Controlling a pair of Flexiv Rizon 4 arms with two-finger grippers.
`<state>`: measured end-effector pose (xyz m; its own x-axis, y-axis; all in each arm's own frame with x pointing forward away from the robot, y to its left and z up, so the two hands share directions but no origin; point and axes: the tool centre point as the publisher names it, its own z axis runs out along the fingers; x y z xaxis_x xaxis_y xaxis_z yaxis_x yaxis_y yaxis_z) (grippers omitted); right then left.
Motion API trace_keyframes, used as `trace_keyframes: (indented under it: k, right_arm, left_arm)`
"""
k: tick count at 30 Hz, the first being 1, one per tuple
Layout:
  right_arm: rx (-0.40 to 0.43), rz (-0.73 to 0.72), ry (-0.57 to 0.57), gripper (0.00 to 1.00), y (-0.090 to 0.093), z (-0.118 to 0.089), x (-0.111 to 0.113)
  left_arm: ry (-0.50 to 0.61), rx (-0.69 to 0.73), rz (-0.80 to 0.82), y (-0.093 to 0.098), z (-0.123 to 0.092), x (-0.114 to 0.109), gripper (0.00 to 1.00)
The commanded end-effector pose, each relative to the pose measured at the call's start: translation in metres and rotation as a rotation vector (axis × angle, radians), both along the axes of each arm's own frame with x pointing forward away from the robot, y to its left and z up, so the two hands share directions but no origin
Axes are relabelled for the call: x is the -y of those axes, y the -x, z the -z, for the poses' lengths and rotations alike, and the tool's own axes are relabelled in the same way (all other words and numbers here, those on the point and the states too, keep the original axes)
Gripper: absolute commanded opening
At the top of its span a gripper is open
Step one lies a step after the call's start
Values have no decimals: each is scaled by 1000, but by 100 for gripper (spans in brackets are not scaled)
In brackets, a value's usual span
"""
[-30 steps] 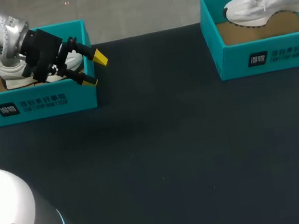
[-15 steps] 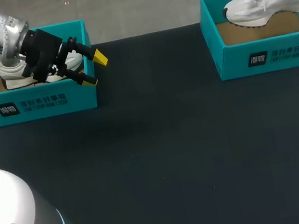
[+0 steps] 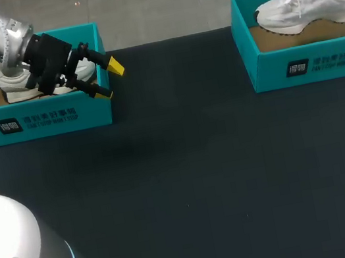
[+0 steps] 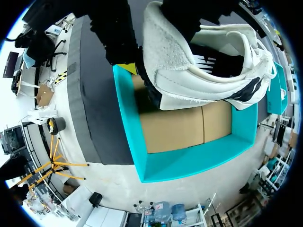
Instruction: Take the shoe out of the shoebox, open the shoe tongue, remove and reinsert the insole, then place the shoe into the shoebox
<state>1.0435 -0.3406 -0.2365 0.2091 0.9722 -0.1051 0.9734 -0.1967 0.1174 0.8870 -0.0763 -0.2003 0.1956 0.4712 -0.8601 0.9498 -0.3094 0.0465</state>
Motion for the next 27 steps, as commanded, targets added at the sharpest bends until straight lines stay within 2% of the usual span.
trace_keyframes:
  k: [1, 12, 27]
  right_arm:
    - [5, -3, 8, 0, 0, 8, 2]
    - [-21, -22, 39, 0, -4, 45, 7]
    - [-53, 20, 54, 0, -9, 110, 15]
  left_arm:
    - [-3, 1, 1, 0, 0, 0, 100]
    - [-3, 1, 1, 0, 0, 0, 100]
    - [-3, 1, 1, 0, 0, 0, 100]
